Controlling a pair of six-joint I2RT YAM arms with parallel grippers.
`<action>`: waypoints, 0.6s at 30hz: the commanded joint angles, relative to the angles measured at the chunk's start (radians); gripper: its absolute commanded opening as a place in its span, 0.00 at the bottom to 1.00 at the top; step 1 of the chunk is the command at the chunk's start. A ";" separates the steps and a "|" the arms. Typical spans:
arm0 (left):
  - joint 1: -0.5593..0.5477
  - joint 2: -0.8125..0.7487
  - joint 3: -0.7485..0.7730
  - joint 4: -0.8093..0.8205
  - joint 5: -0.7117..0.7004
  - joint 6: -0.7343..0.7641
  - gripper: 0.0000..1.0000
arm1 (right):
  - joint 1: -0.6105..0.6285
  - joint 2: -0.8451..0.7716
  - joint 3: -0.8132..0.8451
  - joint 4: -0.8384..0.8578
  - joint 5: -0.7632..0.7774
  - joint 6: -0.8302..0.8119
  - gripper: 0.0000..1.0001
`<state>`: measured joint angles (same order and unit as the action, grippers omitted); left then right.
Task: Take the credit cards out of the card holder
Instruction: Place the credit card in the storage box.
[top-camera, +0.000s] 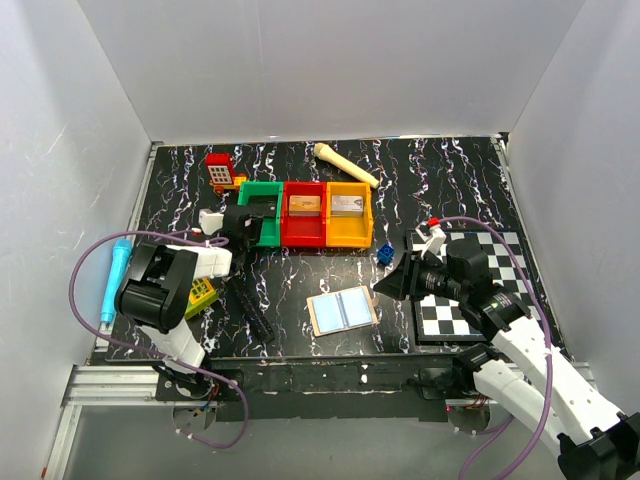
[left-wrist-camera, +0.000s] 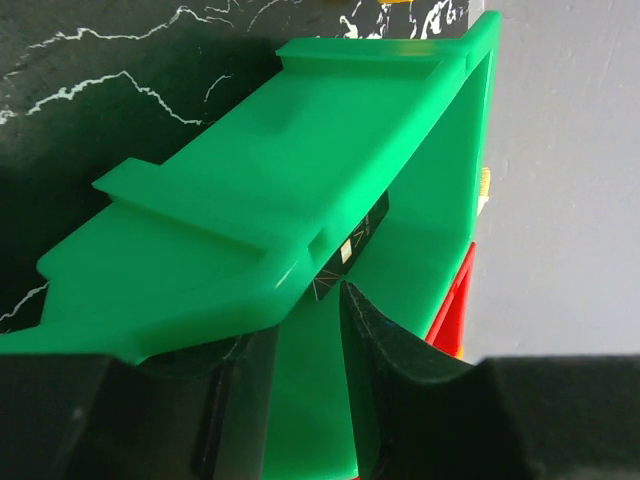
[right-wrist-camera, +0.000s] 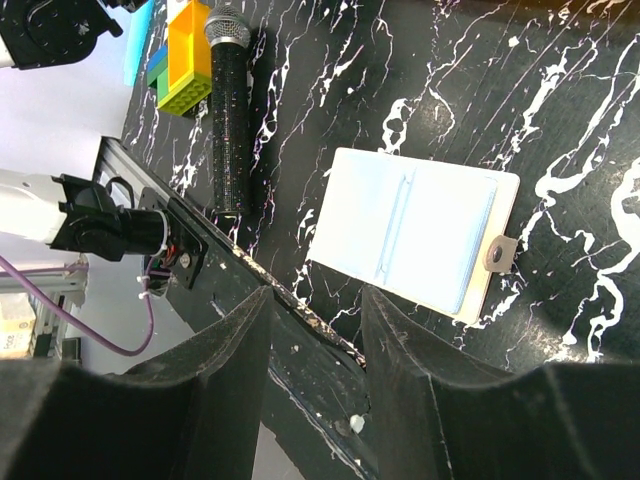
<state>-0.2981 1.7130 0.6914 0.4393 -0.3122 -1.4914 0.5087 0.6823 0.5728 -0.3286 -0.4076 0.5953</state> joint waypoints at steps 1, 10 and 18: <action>-0.009 -0.058 0.019 -0.215 -0.062 0.034 0.29 | 0.001 -0.007 -0.010 0.059 -0.019 -0.002 0.48; -0.010 -0.001 0.102 -0.257 -0.064 0.046 0.13 | 0.002 -0.024 -0.011 0.045 -0.010 -0.006 0.48; -0.010 0.057 0.184 -0.301 -0.062 0.063 0.00 | 0.002 -0.017 -0.004 0.040 -0.004 -0.017 0.48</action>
<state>-0.3050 1.7538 0.8341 0.1783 -0.3462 -1.4475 0.5087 0.6693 0.5644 -0.3134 -0.4141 0.5957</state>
